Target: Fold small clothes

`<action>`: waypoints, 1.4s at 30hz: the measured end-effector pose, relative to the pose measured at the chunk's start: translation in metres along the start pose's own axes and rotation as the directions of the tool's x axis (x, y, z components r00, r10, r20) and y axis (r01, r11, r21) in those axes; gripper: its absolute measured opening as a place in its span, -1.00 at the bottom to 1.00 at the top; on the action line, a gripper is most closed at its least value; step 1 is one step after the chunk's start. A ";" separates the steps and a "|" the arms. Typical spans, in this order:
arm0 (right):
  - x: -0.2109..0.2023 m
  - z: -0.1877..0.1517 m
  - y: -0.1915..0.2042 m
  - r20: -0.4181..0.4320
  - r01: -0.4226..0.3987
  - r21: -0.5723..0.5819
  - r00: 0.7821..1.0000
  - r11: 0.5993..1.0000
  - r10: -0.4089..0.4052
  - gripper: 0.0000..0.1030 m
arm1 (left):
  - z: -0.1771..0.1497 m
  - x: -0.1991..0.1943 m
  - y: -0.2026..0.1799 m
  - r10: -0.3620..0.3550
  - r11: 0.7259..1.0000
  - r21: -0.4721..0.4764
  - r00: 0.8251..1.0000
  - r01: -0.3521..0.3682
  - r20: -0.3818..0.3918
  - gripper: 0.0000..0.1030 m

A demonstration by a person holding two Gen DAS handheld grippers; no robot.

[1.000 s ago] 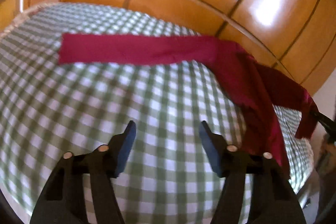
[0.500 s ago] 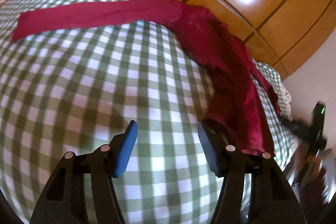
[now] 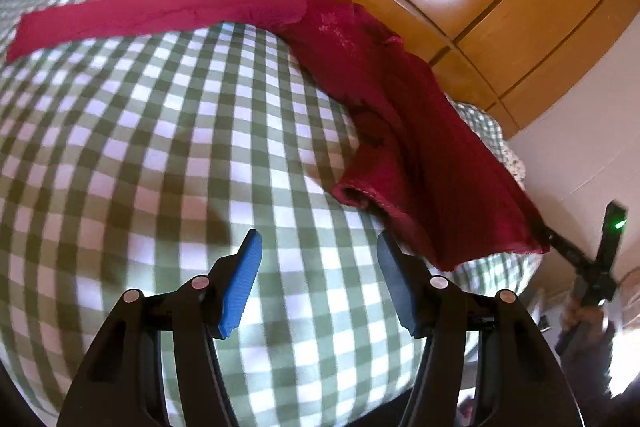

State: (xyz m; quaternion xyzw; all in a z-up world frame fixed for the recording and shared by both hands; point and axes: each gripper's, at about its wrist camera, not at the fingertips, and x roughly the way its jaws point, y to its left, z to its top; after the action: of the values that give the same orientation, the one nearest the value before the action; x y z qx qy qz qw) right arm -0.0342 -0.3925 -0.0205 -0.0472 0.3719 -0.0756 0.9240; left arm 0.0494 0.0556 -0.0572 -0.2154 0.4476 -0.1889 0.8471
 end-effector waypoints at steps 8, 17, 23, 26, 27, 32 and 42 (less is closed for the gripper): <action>0.044 -0.025 -0.074 -0.107 0.122 0.169 0.989 0.978 -0.105 -0.88 | 0.007 0.024 -0.033 -0.092 0.996 -0.003 0.995 0.092 -0.049 0.28; 0.045 -0.017 -0.075 -0.076 0.071 0.169 0.995 0.983 -0.059 -0.88 | -0.008 0.065 -0.071 -0.043 0.992 0.111 0.986 0.061 -0.161 -0.80; -0.005 0.001 -0.071 0.050 -0.105 0.204 0.994 0.973 0.096 -0.88 | 0.020 -0.013 -0.063 -0.102 0.984 0.143 0.995 0.103 -0.015 -0.83; -0.034 -0.002 -0.055 0.093 -0.211 0.164 0.976 0.964 0.198 -0.88 | 0.011 -0.064 -0.056 -0.096 0.981 0.175 0.995 0.089 0.033 -0.84; -0.038 -0.008 -0.050 0.081 -0.230 0.153 0.972 0.961 0.220 -0.88 | 0.003 -0.075 -0.054 -0.087 0.981 0.179 0.996 0.080 0.035 -0.84; -0.015 -0.061 -0.036 -0.102 -0.214 0.148 0.968 0.965 0.230 -0.88 | -0.063 -0.083 -0.030 -0.020 0.992 0.124 0.997 0.030 -0.081 -0.84; -0.010 -0.077 -0.041 -0.191 -0.043 0.092 0.980 0.995 0.060 -0.46 | -0.062 -0.083 0.029 0.069 0.996 -0.043 0.994 -0.072 -0.081 0.00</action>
State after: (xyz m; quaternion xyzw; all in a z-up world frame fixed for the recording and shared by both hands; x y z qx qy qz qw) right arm -0.0988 -0.4337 -0.0633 0.0103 0.4576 -0.0722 0.8862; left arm -0.0428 0.1106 -0.0479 -0.2112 0.4923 -0.1571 0.8297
